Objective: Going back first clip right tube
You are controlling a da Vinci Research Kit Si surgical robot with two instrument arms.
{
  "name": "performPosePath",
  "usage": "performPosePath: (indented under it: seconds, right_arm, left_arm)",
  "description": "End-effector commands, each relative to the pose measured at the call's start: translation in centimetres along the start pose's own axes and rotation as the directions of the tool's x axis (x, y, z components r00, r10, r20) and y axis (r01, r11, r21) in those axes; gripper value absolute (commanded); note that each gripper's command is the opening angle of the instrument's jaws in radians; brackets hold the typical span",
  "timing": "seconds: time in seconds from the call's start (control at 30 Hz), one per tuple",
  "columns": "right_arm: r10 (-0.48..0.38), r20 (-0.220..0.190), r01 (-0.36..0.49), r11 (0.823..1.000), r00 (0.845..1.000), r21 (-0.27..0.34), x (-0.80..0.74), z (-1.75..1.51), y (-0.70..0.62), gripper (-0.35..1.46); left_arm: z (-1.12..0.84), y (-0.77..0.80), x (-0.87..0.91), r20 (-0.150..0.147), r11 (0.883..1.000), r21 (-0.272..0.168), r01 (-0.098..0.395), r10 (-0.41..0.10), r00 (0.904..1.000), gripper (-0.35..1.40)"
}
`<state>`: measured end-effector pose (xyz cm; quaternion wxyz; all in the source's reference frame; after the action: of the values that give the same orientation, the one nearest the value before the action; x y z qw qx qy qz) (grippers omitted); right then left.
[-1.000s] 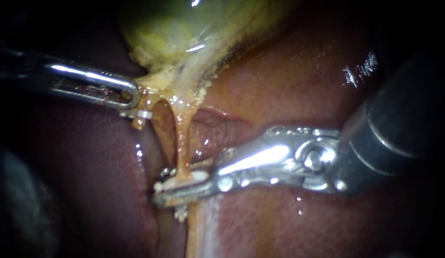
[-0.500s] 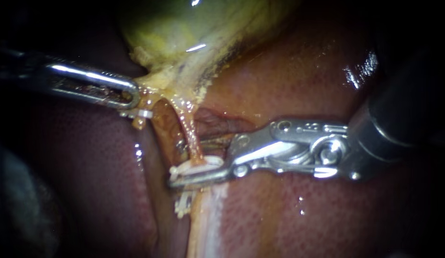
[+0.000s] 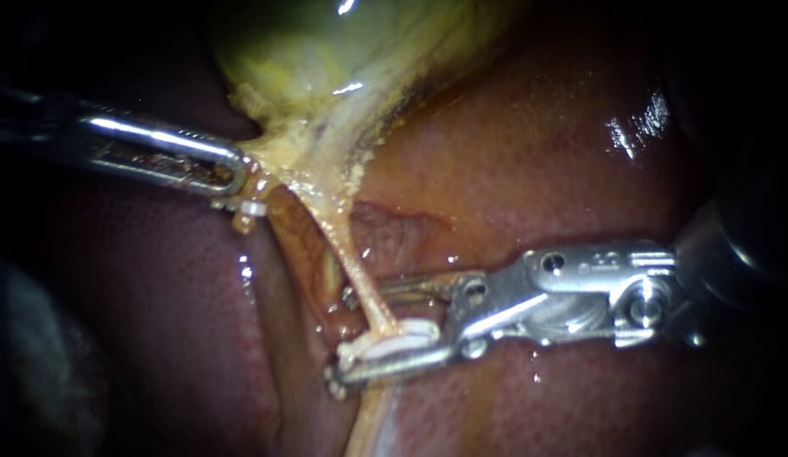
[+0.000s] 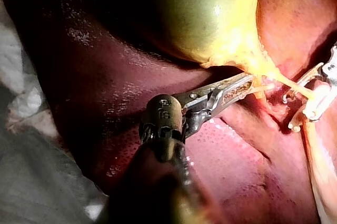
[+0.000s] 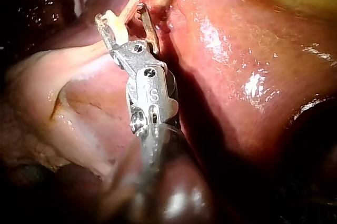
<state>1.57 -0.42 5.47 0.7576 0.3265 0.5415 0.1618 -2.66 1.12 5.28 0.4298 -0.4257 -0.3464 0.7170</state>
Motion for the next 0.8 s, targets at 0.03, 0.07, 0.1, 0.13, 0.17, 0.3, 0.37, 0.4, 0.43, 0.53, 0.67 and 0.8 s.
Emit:
performPosePath:
  seconds: [0.03, 0.07, 0.1, 0.13, 0.17, 0.3, 0.37, 0.4, 0.43, 0.53, 0.67, 0.8]
  right_arm:
    - [0.000, 0.000, 0.000, 1.000, 1.000, 0.005, 0.00, 0.01, -0.01, 0.50]
    - [-0.007, 0.000, 0.007, 1.000, 1.000, 0.006, 0.00, 0.02, -0.02, 0.50]
    - [-0.007, -0.001, 0.007, 1.000, 1.000, 0.013, 0.00, 0.02, -0.02, 0.50]
    - [-0.013, 0.001, 0.013, 1.000, 1.000, 0.019, 0.00, 0.01, -0.02, 0.50]
    - [-0.013, 0.002, 0.013, 1.000, 1.000, 0.022, 0.00, 0.01, -0.02, 0.50]
    - [-0.019, 0.001, 0.019, 0.999, 1.000, 0.028, -0.01, 0.00, -0.03, 0.50]
    - [-0.020, 0.004, 0.020, 0.999, 1.000, 0.036, -0.01, 0.00, -0.04, 0.50]
    - [-0.021, 0.005, 0.021, 0.999, 1.000, 0.039, -0.01, 0.00, -0.05, 0.50]
    - [-0.021, 0.005, 0.021, 0.999, 1.000, 0.041, -0.01, 0.00, -0.05, 0.50]
    - [-0.022, 0.004, 0.022, 0.999, 1.000, 0.047, -0.01, 0.00, -0.08, 0.50]
    - [-0.023, -0.001, 0.023, 0.998, 1.000, 0.060, 0.00, 0.01, -0.11, 0.50]
    - [-0.028, -0.007, 0.028, 0.997, 1.000, 0.078, 0.01, 0.02, -0.15, 0.50]
  left_arm:
    - [-0.01, 0.00, 0.00, 0.000, 1.000, 0.000, 0.000, 0.000, 1.0000, -0.35]
    - [-0.01, 0.00, 0.00, 0.000, 1.000, 0.000, 0.000, 0.000, 1.0000, -0.35]
    - [-0.01, 0.00, 0.00, 0.000, 1.000, 0.000, 0.000, 0.000, 1.0000, -0.35]
    - [-0.01, 0.00, 0.00, 0.000, 1.000, 0.000, 0.000, 0.000, 1.0000, -0.35]
    - [-0.01, 0.00, 0.00, 0.000, 1.000, 0.000, 0.000, 0.000, 1.0000, -0.35]
    - [-0.01, 0.00, 0.00, 0.000, 1.000, -0.001, 0.000, 0.000, 1.0000, -0.35]
    - [-0.01, 0.00, 0.00, 0.000, 1.000, -0.001, 0.000, 0.000, 1.0000, -0.35]
    - [-0.01, 0.00, 0.00, 0.000, 1.000, -0.001, 0.000, 0.000, 1.0000, -0.35]
    - [-0.01, 0.00, 0.00, 0.000, 1.000, -0.001, 0.000, 0.000, 1.0000, -0.35]
    - [-0.01, 0.00, 0.00, 0.000, 1.000, -0.001, 0.000, 0.000, 1.0000, -0.35]
    - [-0.02, 0.00, 0.00, 0.000, 1.000, -0.001, 0.000, 0.000, 1.0000, -0.35]
    - [-0.02, 0.01, 0.00, 0.000, 1.000, -0.001, 0.000, 0.000, 1.0000, -0.35]
